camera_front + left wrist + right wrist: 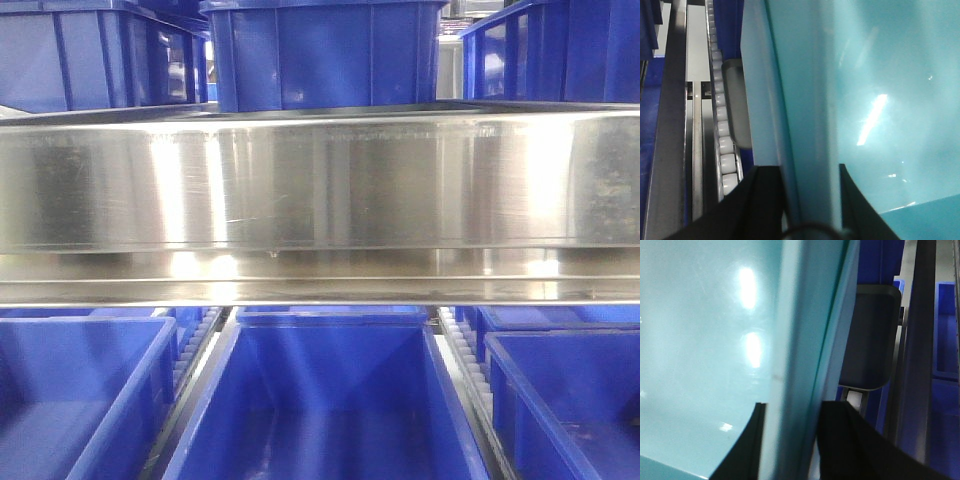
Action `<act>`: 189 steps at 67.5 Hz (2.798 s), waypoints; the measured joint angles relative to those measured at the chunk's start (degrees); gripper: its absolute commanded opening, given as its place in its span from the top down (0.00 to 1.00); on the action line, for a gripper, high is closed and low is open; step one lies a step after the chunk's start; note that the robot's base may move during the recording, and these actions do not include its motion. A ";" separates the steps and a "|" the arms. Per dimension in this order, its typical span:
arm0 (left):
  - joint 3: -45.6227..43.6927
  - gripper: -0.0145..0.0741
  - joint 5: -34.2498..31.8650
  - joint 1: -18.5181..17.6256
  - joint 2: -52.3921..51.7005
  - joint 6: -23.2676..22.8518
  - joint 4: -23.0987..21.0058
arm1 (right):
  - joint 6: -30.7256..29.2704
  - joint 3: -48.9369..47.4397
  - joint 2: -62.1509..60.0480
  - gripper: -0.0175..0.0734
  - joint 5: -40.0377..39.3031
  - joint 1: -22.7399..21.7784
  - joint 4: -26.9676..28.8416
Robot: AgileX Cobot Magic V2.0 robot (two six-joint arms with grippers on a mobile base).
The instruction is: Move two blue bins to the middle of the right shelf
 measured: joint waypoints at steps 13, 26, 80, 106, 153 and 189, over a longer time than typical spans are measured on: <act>0.00 0.96 -1.67 0.00 0.00 0.32 0.00 | 0.10 0.00 0.00 0.98 -0.34 0.00 -0.13; 0.00 0.96 -1.67 0.00 0.00 0.44 0.00 | 0.10 0.00 0.00 0.98 -0.34 0.00 -0.13; 0.00 0.96 -2.10 0.00 0.00 0.56 0.00 | 0.21 0.00 0.00 0.98 -0.34 0.00 -0.13; 0.00 0.96 -2.10 0.29 0.00 0.56 0.00 | 0.21 0.00 0.17 0.98 -0.48 0.00 -0.03; 0.00 0.96 -2.32 0.29 0.00 0.56 0.00 | 0.21 0.00 0.17 0.98 -0.48 0.00 -0.03; 0.00 0.96 -2.43 0.29 0.00 0.56 0.00 | 0.21 0.00 0.17 0.98 -0.48 0.00 -0.03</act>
